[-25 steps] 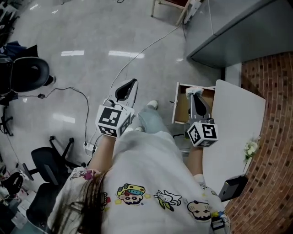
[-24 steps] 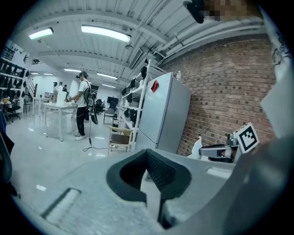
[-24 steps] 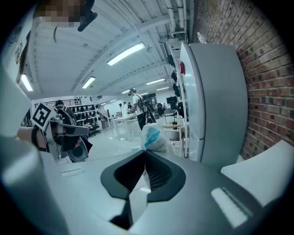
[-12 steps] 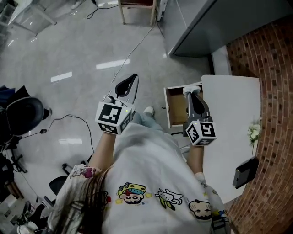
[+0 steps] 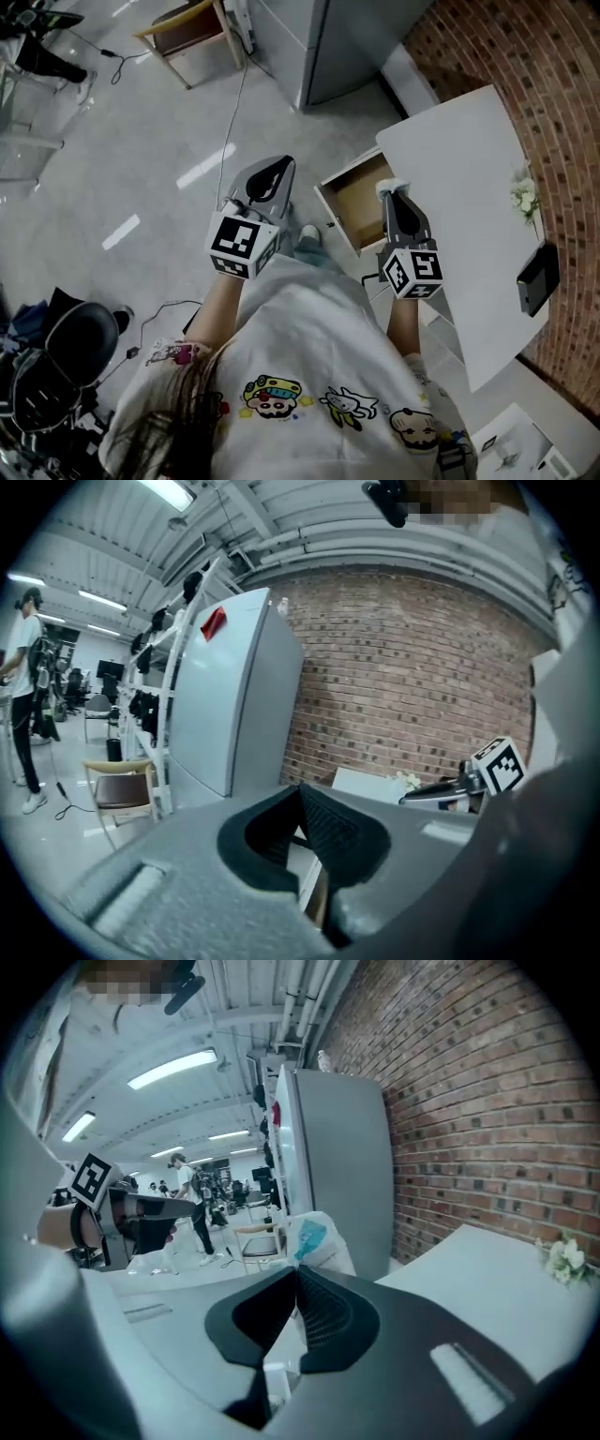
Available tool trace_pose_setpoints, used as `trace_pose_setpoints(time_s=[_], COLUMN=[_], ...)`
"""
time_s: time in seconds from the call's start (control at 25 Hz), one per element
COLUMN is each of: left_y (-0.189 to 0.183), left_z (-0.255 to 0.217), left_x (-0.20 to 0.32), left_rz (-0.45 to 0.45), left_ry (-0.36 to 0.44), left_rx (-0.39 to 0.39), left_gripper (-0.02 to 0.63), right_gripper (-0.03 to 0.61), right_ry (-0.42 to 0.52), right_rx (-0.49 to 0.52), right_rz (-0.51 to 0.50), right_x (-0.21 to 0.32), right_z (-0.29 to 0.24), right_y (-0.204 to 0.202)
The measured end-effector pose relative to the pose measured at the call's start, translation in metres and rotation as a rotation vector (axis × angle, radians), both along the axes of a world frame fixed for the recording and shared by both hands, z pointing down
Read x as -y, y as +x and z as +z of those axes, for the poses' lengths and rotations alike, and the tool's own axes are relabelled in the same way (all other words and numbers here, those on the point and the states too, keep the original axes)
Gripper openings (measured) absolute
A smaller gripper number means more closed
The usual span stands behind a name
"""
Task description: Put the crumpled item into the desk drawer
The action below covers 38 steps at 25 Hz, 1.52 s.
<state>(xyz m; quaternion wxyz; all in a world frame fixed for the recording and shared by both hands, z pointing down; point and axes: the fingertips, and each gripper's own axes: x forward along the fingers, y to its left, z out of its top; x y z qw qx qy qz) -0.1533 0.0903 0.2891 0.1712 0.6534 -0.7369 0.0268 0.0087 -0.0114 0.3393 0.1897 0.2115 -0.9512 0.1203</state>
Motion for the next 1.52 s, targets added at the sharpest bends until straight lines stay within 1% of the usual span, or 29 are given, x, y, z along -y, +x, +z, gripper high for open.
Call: trace_pose_setpoints(time_s=[0.16,0.28,0.4,0.6,0.8,0.92,1.08,1.32,1.52], left_y=[-0.008,-0.007,-0.001,0.015,0.033,0.044,0.056,0.081,0.095], left_z=[0.0,0.001,0.004,0.013,0.023,0.029,0.035,0.052,0.072], left_x=[0.037,0.063,0.081,0.101,0.108,0.109,0.114,0.121,0.119], left_rz=[0.16,0.312,0.435,0.593,0.729,0.764,0.784,0.808,0.821], left_ry=[0.0,0.002,-0.003,-0.019,-0.043,-0.061,-0.076,-0.108,-0.138], left_rx=[-0.01,-0.015,-0.022,-0.029,-0.03,-0.042,-0.044,-0.05,-0.053], left_gripper=[-0.002,-0.002,-0.002,-0.002,-0.002,-0.002,-0.002,-0.002,-0.002], right_gripper=[0.015,0.015,0.015,0.015,0.015,0.015,0.015,0.015,0.015], right_ry=[0.0,-0.001,-0.004,0.004,-0.005,-0.017,-0.04,-0.067,-0.109], right_rx=[-0.014,-0.025,-0.038,-0.048,-0.067,-0.084,-0.09,-0.108,-0.121], right_rz=[0.16,0.302,0.408,0.543,0.664,0.692,0.704,0.688,0.679], right_x=[0.013,0.013,0.011,0.014,0.005,0.001,-0.002,0.004,0.003], right_z=[0.001,0.003,0.004,0.007,0.011,0.017,0.023,0.042,0.064], right_y=[0.005,0.013,0.018,0.034,0.05,0.058,0.067,0.081,0.09])
